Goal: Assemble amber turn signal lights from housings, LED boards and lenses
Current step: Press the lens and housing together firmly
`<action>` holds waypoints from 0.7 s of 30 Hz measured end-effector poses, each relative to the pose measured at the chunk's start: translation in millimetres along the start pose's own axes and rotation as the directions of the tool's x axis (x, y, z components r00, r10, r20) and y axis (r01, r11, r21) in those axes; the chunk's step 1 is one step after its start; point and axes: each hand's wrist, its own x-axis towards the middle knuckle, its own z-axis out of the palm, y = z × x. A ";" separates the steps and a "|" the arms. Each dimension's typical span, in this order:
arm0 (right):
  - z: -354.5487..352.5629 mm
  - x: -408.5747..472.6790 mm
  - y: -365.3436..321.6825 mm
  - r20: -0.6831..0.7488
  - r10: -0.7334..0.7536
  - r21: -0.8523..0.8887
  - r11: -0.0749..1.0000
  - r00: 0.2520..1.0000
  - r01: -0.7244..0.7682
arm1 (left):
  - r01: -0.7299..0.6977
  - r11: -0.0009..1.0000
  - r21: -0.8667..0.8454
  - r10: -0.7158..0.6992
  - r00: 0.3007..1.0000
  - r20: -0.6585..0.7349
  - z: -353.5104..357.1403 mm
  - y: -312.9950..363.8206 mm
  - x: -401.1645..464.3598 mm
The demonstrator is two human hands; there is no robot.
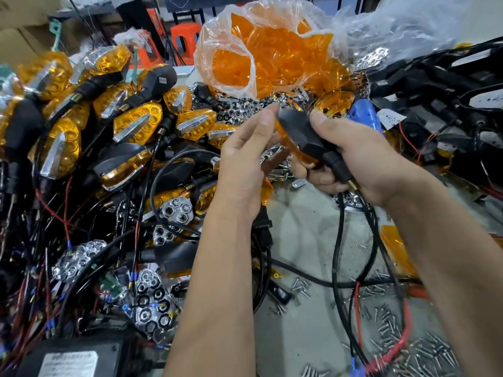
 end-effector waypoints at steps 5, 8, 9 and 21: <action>5.9 -4.4 0.5 0.230 0.096 0.108 0.986 0.968 -0.124 | -0.018 0.996 -0.082 0.015 0.999 -0.044 10.8 2.3 -3.5; 13.0 -3.2 -0.8 0.342 0.184 0.126 0.963 0.921 -0.239 | -0.091 0.986 -0.137 0.067 0.982 -0.176 15.8 -1.0 -2.0; 14.3 -2.6 -0.9 0.382 0.201 0.126 0.956 0.902 -0.266 | -0.097 0.980 -0.172 0.065 0.981 -0.185 16.8 -1.0 -1.6; 29.3 1.2 1.2 0.246 0.345 -0.100 0.939 0.906 -0.330 | -0.161 0.911 -0.379 0.084 0.974 -0.212 13.2 1.0 3.4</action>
